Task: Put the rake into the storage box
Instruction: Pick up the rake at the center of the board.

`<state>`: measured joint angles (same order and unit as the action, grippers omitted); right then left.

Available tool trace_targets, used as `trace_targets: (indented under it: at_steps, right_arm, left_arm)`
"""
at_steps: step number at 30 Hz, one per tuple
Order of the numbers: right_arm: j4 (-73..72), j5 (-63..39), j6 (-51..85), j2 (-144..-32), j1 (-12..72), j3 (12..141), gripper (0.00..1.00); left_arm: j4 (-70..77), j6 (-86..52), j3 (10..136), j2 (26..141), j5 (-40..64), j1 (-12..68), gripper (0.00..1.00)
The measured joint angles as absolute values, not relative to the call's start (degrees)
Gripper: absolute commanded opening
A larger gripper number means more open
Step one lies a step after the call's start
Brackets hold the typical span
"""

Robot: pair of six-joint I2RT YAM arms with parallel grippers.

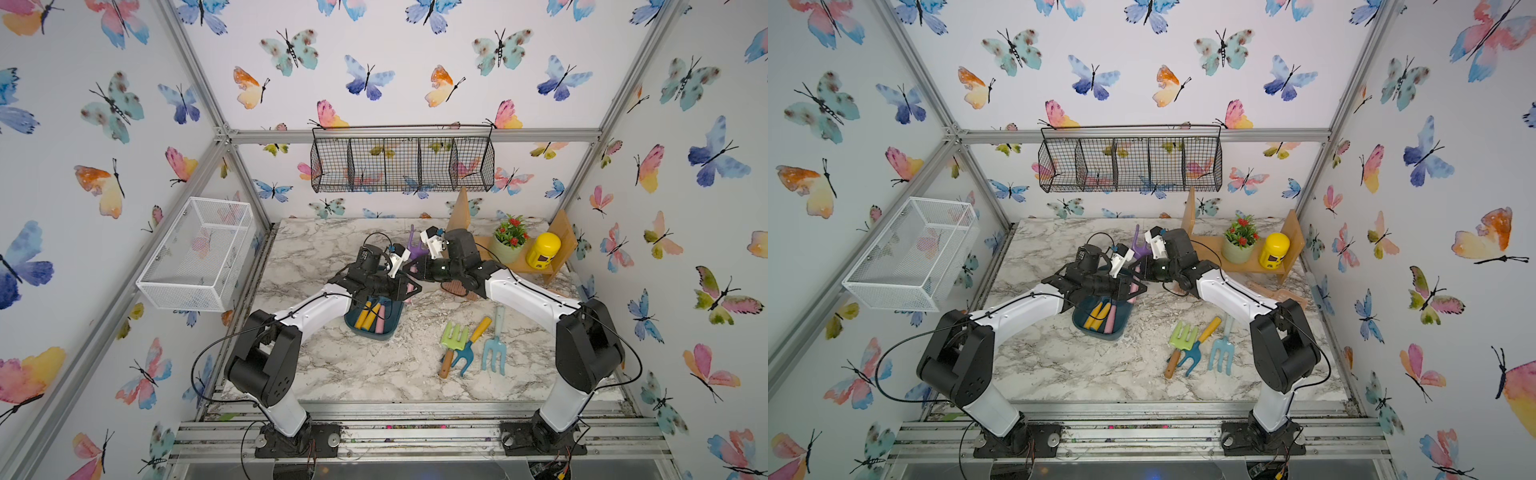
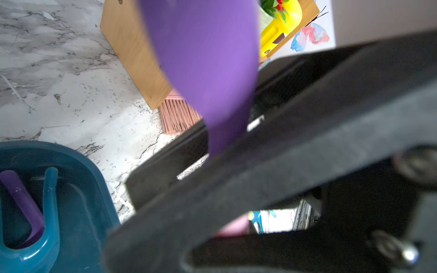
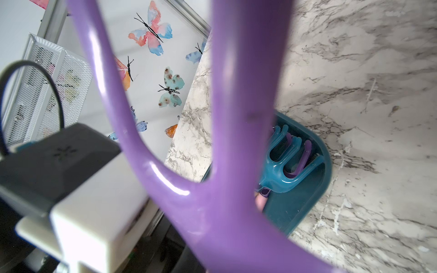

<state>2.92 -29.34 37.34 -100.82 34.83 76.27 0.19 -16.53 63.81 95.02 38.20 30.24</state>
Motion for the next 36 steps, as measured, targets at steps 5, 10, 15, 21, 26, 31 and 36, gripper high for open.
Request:
trace_targets:
  at_steps: [5,10,15,21,26,31,36]
  right_arm:
    - [2.96,-29.08,37.32,-100.82,34.83,76.27,0.28]
    - [3.62,-28.67,37.43,-100.12,35.51,76.09,0.59]
    - [4.43,-27.59,37.04,-97.71,36.01,75.02,0.67]
    - [6.11,-22.48,35.99,-93.12,36.05,71.44,0.68]
    - [7.75,-14.35,36.05,-86.5,35.94,66.24,0.7]
    - [8.14,-8.49,36.47,-82.17,34.98,63.88,0.71]
    - [8.88,-6.7,36.47,-83.37,34.0,63.92,0.71]
  left_arm:
    - [0.14,-16.45,63.81,94.96,37.26,30.46,0.0]
    - [-0.56,-14.55,63.44,94.83,35.05,30.72,0.0]
    - [-0.75,-13.32,62.37,94.02,32.45,30.65,0.0]
    - [-1.15,-13.34,61.43,93.17,28.36,28.42,0.0]
    - [-2.33,-13.47,59.64,91.44,25.63,24.8,0.0]
    - [-4.21,-13.08,57.65,89.62,23.83,24.14,0.0]
    - [-7.2,-12.21,53.74,86.83,23.57,25.06,0.0]
